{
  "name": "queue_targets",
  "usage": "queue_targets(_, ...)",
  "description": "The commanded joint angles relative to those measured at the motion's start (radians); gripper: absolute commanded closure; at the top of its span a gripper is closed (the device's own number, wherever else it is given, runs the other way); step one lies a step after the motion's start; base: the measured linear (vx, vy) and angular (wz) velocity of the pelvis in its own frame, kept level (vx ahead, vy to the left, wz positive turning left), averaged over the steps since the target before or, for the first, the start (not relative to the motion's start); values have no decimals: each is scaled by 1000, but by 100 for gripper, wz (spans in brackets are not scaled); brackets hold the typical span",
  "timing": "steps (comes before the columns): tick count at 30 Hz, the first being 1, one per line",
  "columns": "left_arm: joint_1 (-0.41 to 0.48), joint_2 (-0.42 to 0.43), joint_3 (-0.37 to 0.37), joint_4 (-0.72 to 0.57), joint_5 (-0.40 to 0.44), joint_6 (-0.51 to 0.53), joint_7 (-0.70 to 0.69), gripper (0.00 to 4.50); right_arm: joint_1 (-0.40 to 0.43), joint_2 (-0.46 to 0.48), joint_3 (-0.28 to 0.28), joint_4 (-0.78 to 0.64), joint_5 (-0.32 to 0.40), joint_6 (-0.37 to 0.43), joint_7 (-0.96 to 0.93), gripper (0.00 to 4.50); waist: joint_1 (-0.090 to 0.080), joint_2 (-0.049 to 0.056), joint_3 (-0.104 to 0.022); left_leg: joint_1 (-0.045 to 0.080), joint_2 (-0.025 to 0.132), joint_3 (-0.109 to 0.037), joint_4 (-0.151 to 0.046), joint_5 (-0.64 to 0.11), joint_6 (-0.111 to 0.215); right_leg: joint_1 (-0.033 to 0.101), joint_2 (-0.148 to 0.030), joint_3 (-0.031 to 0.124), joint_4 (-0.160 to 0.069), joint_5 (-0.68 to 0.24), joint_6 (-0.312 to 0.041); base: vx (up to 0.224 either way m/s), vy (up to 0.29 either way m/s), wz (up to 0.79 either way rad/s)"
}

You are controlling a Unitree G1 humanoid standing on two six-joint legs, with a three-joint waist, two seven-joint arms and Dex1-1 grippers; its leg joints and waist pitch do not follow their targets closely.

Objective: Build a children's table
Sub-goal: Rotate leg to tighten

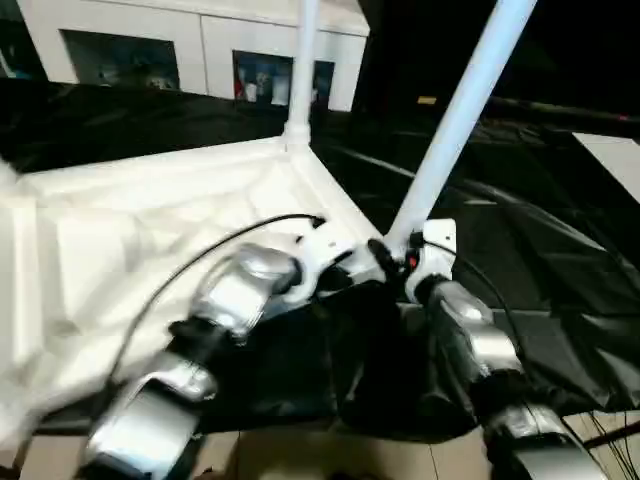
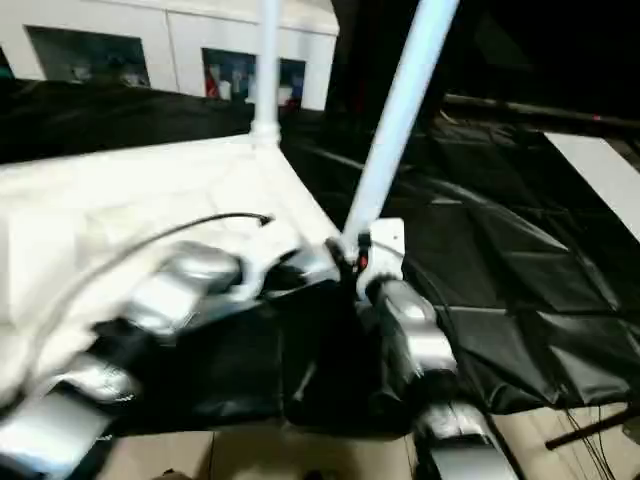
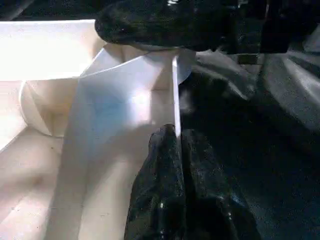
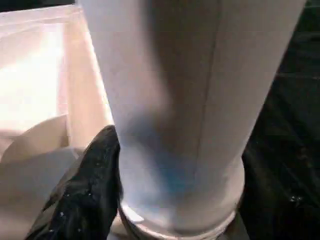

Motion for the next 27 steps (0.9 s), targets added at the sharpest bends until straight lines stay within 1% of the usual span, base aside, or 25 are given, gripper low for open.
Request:
queue_targets(1,-8,-9,15,48,16,-15,56,450,-6,19,-2,71,-16,-4,10,180,-1,-1,-53,-1,20,-10,-74,-284,30,36,-59,46,-95,-486,-65,0,0,0)
queue_targets(2,-8,-4,8,46,20,-20,47,450,-10,22,-3,72,-10,-13,36,180,-1,-1,-54,-4,20,-10,-74,-280,32,38,-60,47,-94,-479,-67,0,0,0)
queue_targets(3,-7,1,3,45,23,-23,39,450,-12,25,-4,71,-4,-20,60,145,0,-1,-54,-3,21,-10,-74,-279,35,37,-60,47,-94,-471,-69,0,0,0)
queue_targets(4,-7,3,1,45,23,-25,36,450,-11,24,-5,69,-1,-24,70,124,1,-2,-54,-3,22,-9,-74,-271,40,38,-59,49,-91,-448,-75,0,0,0)
queue_targets(5,-7,9,-3,44,25,-30,30,450,-10,22,-7,63,8,-33,98,110,2,0,-55,-4,23,-9,-75,-265,42,39,-59,49,-88,-424,-85,0,0,0)
queue_targets(8,-2,21,-15,34,26,-32,6,450,-2,10,1,40,11,-35,153,93,1,0,-55,-10,23,-9,-76,-260,49,44,-59,49,-85,-416,-96,0,0,0)
queue_targets(9,0,29,-23,31,29,-46,-7,450,7,-6,16,25,1,-39,183,82,2,3,-55,-9,24,-9,-76,-258,47,44,-60,49,-88,-427,-95,0,0,0)
queue_targets(10,2,33,-26,31,30,-51,-14,450,12,-17,26,15,-4,-41,201,74,2,3,-55,-9,24,-9,-76,-258,47,44,-60,49,-88,-427,-95,0,0,0)
queue_targets(11,9,50,-37,25,32,-88,-49,450,36,-49,53,-25,-13,-48,259,64,6,1,-57,-7,24,-8,-73,-237,54,44,-60,50,-87,-404,-101,0,0,0)
queue_targets(12,9,50,-37,25,32,-88,-49,450,36,-49,53,-25,-13,-48,259,64,8,0,-56,-8,23,-6,-73,-231,59,44,-59,51,-87,-393,-103,0,0,0)
queue_targets(13,16,70,-41,22,32,-106,-79,450,69,-89,73,-79,-14,-49,354,64,7,-1,-55,-10,25,-6,-74,-225,66,45,-58,51,-85,-382,-110,0,0,0)
queue_targets(14,20,77,-44,21,31,-124,-95,450,80,-102,80,-95,-14,-49,383,64,10,-2,-57,-11,24,-6,-73,-218,70,48,-58,51,-85,-378,-109,0,0,0)
queue_targets(15,25,89,-49,19,28,-156,-121,450,98,-122,89,-122,-14,-51,431,64,12,-2,-56,-11,25,-6,-73,-215,77,46,-60,51,-86,-380,-114,0,0,0)
queue_targets(16,33,104,-54,11,24,-169,-152,450,124,-152,104,-159,-14,-55,489,64,12,5,-56,-11,26,-7,-74,-223,77,47,-61,51,-86,-403,-115,0,0,0)
queue_targets(17,45,124,-60,-6,11,-212,-203,450,153,-188,122,-201,-15,-58,547,64,13,5,-54,-11,27,-8,-76,-224,76,47,-61,52,-90,-407,-113,0,0,0)
queue_targets(18,60,146,-64,-32,-10,-236,-266,450,179,-224,137,-238,-18,-64,595,64,16,3,-56,-10,29,-8,-75,-218,77,49,-61,51,-88,-396,-113,0,0,0)
queue_targets(19,77,174,-70,-63,-35,-266,-341,450,205,-260,147,-277,-15,-61,645,64,17,2,-57,-15,31,-7,-75,-192,88,52,-60,53,-78,-333,-134,0,0,0)
queue_targets(20,83,184,-73,-75,-43,-277,-368,450,213,-270,148,-289,-11,-56,659,64,17,2,-57,-15,31,-7,-75,-192,88,52,-60,53,-78,-333,-134,0,0,0)
queue_targets(21,89,194,-76,-86,-51,-287,-395,450,220,-280,150,-303,-5,-48,674,64,14,2,-58,-16,31,-7,-75,-181,91,53,-59,54,-73,-304,-146,0,0,0)
queue_targets(22,101,223,-87,-118,-67,-293,-455,450,238,-299,151,-338,16,-29,707,64,13,4,-61,-12,33,-6,-73,-165,96,52,-59,55,-66,-255,-175,0,0,0)
queue_targets(23,112,246,-92,-145,-82,-290,-506,450,253,-314,150,-372,36,-11,737,64,13,4,-61,-12,33,-6,-73,-165,96,52,-59,55,-66,-255,-175,0,0,0)
queue_targets(24,112,246,-92,-145,-82,-290,-506,450,253,-314,150,-372,36,-11,737,64,14,8,-58,-7,35,-3,-74,-170,98,49,-58,56,-67,-245,-189,0,0,0)
queue_targets(25,124,272,-97,-175,-98,-285,-563,450,272,-329,147,-415,55,7,776,64,15,11,-62,-3,37,-2,-71,-158,96,50,-59,57,-59,-203,-209,0,0,0)
queue_targets(26,126,277,-97,-179,-98,-287,-569,450,275,-331,148,-422,57,10,783,64,15,11,-62,-3,37,-2,-71,-158,96,50,-59,57,-59,-203,-209,0,0,0)
queue_targets(27,130,284,-98,-186,-99,-289,-578,450,280,-335,150,-433,58,12,794,64,14,10,-58,-5,36,-1,-73,-156,99,49,-55,56,-58,-183,-219,0,0,0)
